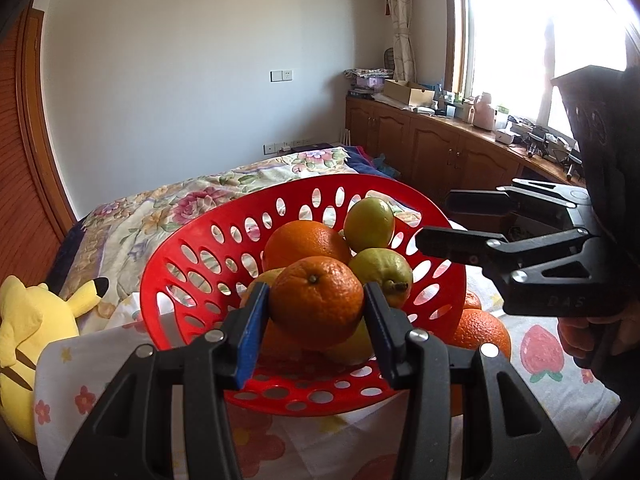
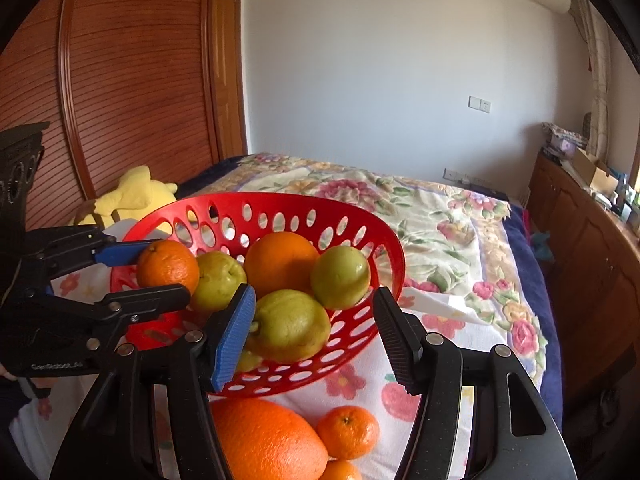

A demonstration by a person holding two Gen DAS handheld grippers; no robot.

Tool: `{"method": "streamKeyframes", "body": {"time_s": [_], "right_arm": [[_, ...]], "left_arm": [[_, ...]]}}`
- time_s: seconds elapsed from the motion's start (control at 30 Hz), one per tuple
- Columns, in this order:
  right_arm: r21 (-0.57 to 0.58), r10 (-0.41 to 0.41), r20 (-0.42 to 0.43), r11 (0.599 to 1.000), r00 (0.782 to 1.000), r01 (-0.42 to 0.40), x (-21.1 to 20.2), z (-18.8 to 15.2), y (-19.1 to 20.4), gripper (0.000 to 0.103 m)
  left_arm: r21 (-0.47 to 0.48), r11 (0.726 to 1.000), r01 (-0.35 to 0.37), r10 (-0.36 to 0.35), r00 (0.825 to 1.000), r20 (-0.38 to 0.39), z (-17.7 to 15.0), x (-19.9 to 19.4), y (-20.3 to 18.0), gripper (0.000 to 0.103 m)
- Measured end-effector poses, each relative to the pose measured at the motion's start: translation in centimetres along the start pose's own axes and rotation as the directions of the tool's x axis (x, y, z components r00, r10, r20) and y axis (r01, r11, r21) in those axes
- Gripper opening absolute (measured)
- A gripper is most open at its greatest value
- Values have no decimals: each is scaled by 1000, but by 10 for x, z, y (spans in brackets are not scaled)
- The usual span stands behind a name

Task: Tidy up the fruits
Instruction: 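Withdraw both open tools from the red basket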

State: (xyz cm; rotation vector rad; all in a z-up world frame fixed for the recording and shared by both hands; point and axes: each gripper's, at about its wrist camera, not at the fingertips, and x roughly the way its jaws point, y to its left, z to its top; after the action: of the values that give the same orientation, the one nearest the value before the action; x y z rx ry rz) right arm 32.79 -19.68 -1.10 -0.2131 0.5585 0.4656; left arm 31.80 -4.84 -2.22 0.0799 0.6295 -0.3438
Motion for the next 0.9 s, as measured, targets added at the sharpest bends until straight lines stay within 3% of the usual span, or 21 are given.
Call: {"method": "streamKeyframes", "body": {"time_s": [0.43,0.9], "right_arm": [[20,-27,-9,999,1000,27,-13,-20,1,63],[75,-60,-10,995,998,61,-56,-49,-5,63]], "left_arm": [[4,1000,20,-20,1000,9,-1,-2,-4,49],[29,999,22,-23,998,50,4,-35,-21,65]]}}
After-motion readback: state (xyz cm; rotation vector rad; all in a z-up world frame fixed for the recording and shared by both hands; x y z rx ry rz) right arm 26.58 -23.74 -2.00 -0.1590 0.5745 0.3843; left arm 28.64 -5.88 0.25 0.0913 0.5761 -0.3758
